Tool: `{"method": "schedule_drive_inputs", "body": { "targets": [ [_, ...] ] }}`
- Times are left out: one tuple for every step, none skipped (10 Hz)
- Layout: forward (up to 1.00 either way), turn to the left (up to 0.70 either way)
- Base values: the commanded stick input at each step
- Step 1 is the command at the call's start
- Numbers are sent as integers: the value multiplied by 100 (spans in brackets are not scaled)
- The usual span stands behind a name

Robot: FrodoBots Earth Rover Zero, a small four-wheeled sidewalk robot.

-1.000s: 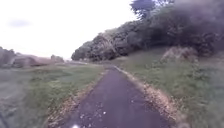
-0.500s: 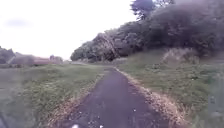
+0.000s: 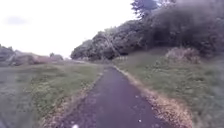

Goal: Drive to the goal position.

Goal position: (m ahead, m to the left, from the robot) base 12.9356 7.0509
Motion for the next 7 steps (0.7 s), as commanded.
{"method": "schedule_drive_inputs", "body": {
  "targets": [
    [60, 0],
    [60, 0],
    [60, 0],
    [60, 0],
    [60, 0],
    [60, 0],
    [60, 0]
  ]
}}
